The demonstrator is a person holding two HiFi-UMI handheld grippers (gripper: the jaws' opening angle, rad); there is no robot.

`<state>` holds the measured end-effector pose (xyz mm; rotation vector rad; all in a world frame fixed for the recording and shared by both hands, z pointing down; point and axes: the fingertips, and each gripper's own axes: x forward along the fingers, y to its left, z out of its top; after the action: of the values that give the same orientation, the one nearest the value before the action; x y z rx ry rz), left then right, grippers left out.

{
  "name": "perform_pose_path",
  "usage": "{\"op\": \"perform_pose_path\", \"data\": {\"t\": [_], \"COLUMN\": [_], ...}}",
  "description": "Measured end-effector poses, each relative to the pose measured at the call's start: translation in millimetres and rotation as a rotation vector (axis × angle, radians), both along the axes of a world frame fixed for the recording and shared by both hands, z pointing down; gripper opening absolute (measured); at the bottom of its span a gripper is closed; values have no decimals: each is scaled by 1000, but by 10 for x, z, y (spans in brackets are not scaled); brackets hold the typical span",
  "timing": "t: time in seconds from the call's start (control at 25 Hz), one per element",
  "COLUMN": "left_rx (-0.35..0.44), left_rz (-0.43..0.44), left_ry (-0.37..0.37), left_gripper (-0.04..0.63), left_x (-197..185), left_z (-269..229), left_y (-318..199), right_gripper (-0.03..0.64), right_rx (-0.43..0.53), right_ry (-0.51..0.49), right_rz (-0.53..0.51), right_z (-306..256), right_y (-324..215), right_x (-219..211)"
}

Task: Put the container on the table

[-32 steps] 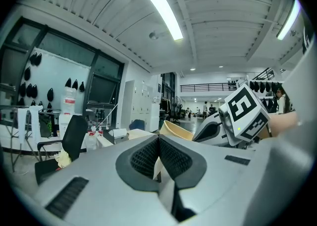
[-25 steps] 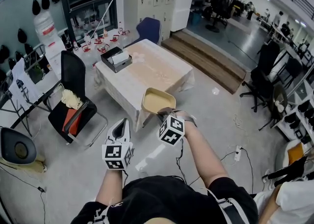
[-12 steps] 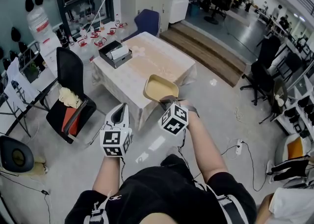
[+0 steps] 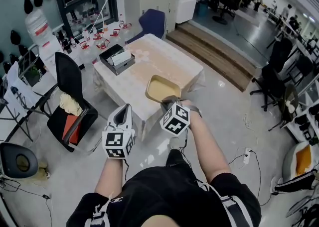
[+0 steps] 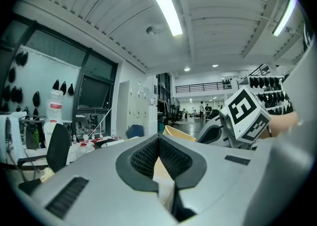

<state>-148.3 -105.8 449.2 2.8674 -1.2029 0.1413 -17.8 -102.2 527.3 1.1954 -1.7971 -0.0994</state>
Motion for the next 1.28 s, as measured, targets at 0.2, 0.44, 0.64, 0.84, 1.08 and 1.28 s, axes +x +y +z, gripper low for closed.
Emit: {"op": "perform_pose_path", "data": {"t": [0.2, 0.44, 0.64, 0.84, 1.08, 1.28], "left_rx": [-6, -33, -47, -69, -83, -77], "left_rz": [-50, -147, -233, -308, -343, -376], "left_ry": [-7, -27, -26, -29, -35, -25], "left_gripper": [11, 11, 11, 11, 12, 11], "left_x": [503, 1269, 1861, 2176, 2260, 2181], "left_z": [66, 74, 6, 30, 103, 108], "left_y": [-727, -1734, -2488, -3036, -3523, -3742], "right_gripper": [23, 23, 23, 23, 23, 23], "right_rx": [-15, -47, -82, -106, -107, -120], "right_ry": [-14, 9, 38, 62, 122, 173], "right_rz": [-56, -154, -237, -294, -322, -348], "right_z": [94, 161, 234, 348, 598, 895], "right_y": [-793, -1887, -2727, -3428, -4110, -4446], "right_x": [507, 1255, 1882, 2246, 2384, 2349]}}
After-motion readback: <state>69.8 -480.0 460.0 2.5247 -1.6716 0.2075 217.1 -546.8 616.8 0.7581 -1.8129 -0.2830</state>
